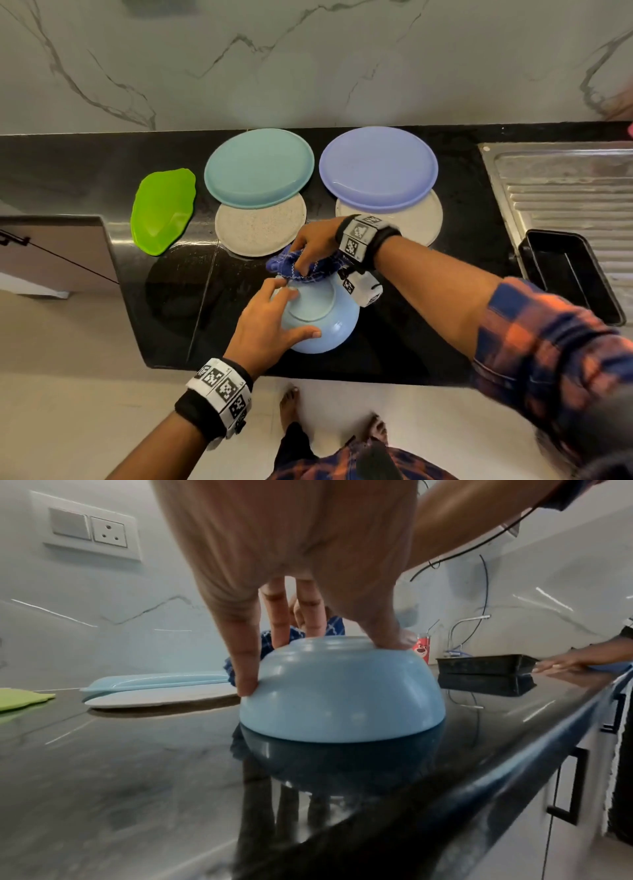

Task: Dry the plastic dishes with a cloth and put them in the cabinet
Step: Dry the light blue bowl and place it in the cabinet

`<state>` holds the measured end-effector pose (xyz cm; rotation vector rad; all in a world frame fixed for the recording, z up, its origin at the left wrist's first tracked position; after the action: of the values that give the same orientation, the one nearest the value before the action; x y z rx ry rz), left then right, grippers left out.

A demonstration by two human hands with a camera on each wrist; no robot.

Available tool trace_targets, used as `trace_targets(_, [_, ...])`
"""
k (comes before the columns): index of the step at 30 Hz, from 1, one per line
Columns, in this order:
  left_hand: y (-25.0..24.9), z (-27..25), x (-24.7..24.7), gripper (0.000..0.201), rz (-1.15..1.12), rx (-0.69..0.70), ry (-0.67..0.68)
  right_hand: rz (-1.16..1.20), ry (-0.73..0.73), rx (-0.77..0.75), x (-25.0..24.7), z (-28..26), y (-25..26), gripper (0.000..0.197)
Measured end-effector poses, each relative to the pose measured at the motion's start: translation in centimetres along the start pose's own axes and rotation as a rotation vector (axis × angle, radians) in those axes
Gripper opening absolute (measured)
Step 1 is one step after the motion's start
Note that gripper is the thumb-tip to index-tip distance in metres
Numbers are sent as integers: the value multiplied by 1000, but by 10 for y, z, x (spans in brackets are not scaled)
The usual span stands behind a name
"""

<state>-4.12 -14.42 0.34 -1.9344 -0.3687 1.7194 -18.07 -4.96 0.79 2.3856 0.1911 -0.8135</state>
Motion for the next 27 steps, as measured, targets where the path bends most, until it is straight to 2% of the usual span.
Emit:
trace_targets(3, [-1,1,-1,72,65,41,-38,-30,43,-10,4,4,9,31])
trace_targets(5, [-6,0,-3,72,175,126,-94,-18,2,-10,6,1,10,30])
trace_targets(8, [-10,-1,-3,73,241,187,-133,-4,-165,7,8,-19,3,18])
trace_targets(12, [-6,1,1,75,238,177,-119,-22,-396,129,28,-56,-24,38])
trace_targets(14, [-5,0,2,77,203,180,-119,47,-443,169,35,-64,-34,37])
trace_targets(16, [-6,-1,2,78,185,191,-124,91,-395,172,34,-61,-36,39])
trace_targets(22, [-9,1,-1,78,215,217,-121,64,-66,64,7,-22,-16,43])
trace_targets(27, [-6,2,0,75,204,204,-108,-13,28,13,5,0,0,47])
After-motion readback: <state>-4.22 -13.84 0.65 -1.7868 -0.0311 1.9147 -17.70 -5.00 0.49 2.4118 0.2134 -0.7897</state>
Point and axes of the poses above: each hand's wrist, its own z-axis towards the middle knuckle, its own x-axis out of the palm, y = z × x, the point moved 7 cm from there along z, towards the middle knuckle, and after that the axes turned 1 degree about y, right-handed, at the moved point
